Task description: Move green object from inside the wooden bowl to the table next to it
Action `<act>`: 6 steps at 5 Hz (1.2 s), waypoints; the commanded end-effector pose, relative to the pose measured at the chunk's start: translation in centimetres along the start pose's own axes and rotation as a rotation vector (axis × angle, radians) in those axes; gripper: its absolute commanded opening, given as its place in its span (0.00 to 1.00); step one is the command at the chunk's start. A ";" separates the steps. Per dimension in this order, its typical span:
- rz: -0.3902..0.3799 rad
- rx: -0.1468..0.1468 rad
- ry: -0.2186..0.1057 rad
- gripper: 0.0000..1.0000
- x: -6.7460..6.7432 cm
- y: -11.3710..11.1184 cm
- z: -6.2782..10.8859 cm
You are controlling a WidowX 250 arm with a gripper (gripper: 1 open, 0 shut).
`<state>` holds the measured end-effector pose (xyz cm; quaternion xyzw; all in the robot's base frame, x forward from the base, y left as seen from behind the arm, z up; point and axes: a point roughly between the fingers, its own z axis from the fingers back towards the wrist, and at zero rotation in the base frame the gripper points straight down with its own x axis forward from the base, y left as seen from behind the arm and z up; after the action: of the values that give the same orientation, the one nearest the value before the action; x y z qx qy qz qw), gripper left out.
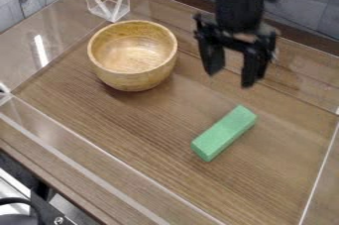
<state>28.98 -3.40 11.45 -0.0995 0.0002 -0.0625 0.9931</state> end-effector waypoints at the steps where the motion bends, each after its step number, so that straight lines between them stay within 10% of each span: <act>1: 0.085 0.000 -0.110 1.00 0.0 0.2 3.1; 6: 0.080 0.033 -0.090 1.00 -0.3 1.1 1.4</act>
<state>28.27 -2.18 11.49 -0.0877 -0.0184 -0.0131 0.9959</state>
